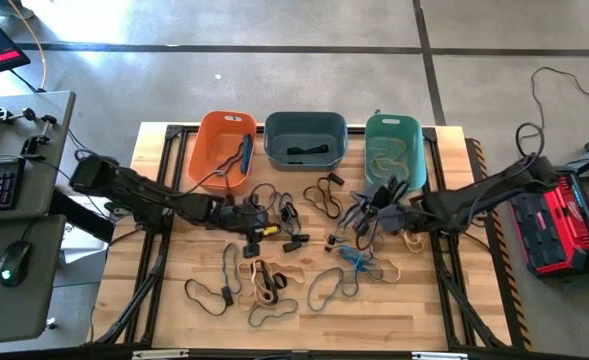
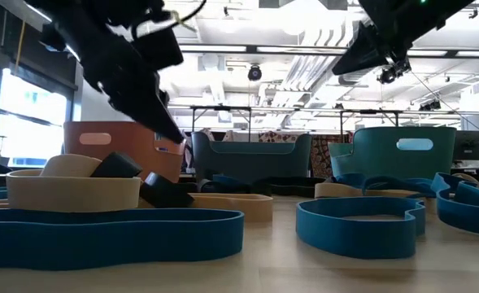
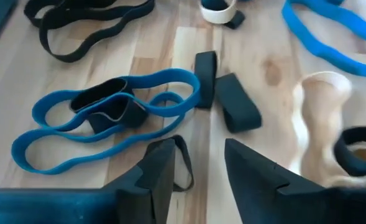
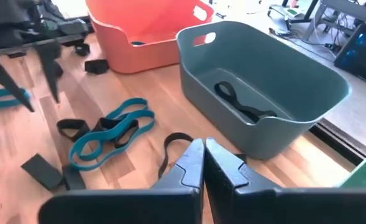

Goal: Sort rubber bands into baskets
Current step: Put the black rubber band into the blue bin

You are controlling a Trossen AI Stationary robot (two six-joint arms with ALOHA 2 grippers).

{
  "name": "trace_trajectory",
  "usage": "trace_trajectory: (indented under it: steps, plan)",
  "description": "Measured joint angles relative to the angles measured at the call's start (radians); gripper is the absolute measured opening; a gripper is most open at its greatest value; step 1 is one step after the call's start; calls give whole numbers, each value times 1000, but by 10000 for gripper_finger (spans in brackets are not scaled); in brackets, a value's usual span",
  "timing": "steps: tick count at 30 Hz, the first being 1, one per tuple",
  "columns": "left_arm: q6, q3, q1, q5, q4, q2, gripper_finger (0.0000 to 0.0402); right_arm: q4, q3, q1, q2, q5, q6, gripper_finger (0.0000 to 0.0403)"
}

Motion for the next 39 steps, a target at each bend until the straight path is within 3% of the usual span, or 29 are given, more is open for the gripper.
trace_trajectory:
  steps: [11, 25, 30, 36, 39]
  plan:
    - [-33, 0, 15, 2, -1, 107, 145, 68, 0, 19, 113, 4, -2, 0]
    - [-86, 1, 41, 36, 3, 195, 142, 75, 0, 19, 121, 5, -11, 0]
    - [-68, 1, 41, 32, 1, 190, 103, 75, 0, 19, 121, 5, -11, 0]
    - [-27, 1, 41, 39, -9, 112, 11, 75, 0, 19, 121, 5, -11, 0]
    - [-35, 5, 41, 51, -52, 37, 8, 77, 0, 19, 121, 5, -30, 0]
